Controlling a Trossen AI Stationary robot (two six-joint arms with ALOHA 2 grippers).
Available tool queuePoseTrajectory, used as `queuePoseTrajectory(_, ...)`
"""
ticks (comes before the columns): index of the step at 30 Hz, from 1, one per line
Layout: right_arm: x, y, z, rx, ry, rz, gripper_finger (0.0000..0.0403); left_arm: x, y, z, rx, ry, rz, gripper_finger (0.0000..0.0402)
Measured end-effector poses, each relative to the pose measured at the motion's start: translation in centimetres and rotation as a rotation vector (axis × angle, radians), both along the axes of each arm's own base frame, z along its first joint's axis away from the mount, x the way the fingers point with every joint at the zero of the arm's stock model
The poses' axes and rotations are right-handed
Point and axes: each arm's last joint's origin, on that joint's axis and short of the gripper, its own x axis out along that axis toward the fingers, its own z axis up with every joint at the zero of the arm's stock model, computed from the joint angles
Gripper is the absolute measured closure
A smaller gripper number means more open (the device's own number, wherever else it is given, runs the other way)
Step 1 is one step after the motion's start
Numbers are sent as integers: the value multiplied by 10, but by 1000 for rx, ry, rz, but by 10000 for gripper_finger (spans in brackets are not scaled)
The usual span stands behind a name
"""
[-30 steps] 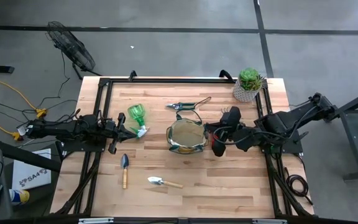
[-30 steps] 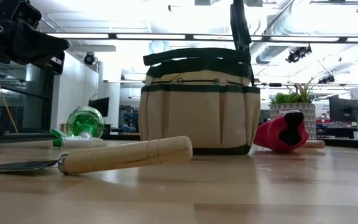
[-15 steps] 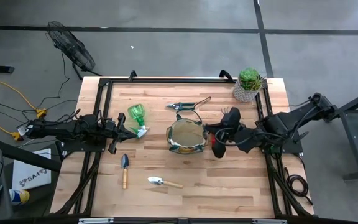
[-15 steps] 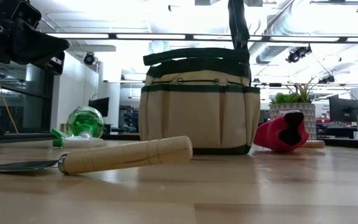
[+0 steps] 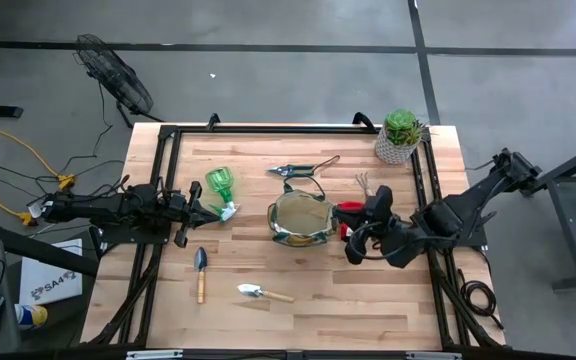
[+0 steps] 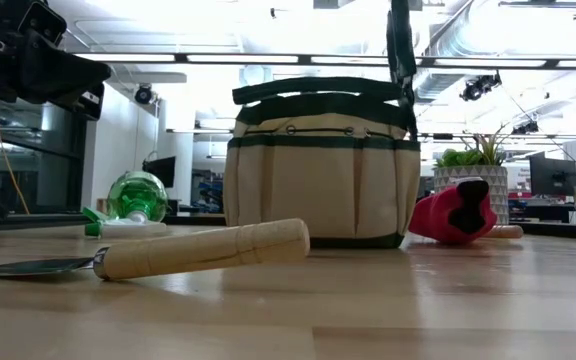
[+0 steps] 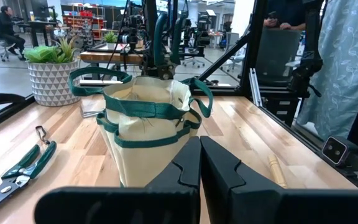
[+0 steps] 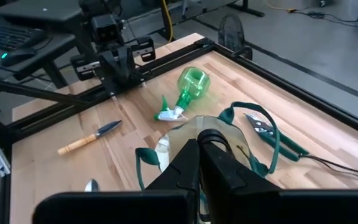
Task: Pick & Place Garden tools in Gardening bag
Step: Put the bottom green shear scissors into the gardening bag
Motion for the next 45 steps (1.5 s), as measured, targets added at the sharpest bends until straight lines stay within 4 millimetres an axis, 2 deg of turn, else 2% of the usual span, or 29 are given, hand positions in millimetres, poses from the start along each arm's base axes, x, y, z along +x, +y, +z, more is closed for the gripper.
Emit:
queuePoseTrajectory(24,-15,17,-4,20,-3,29,399,0,0,0,0,0,0,402)
queuePoseTrajectory(33,-26,21,-11,52,47,27,399,0,0,0,0,0,0,402)
queuePoseTrajectory(45,-38,30,-10,67,41,63,399,0,0,0,0,0,0,402)
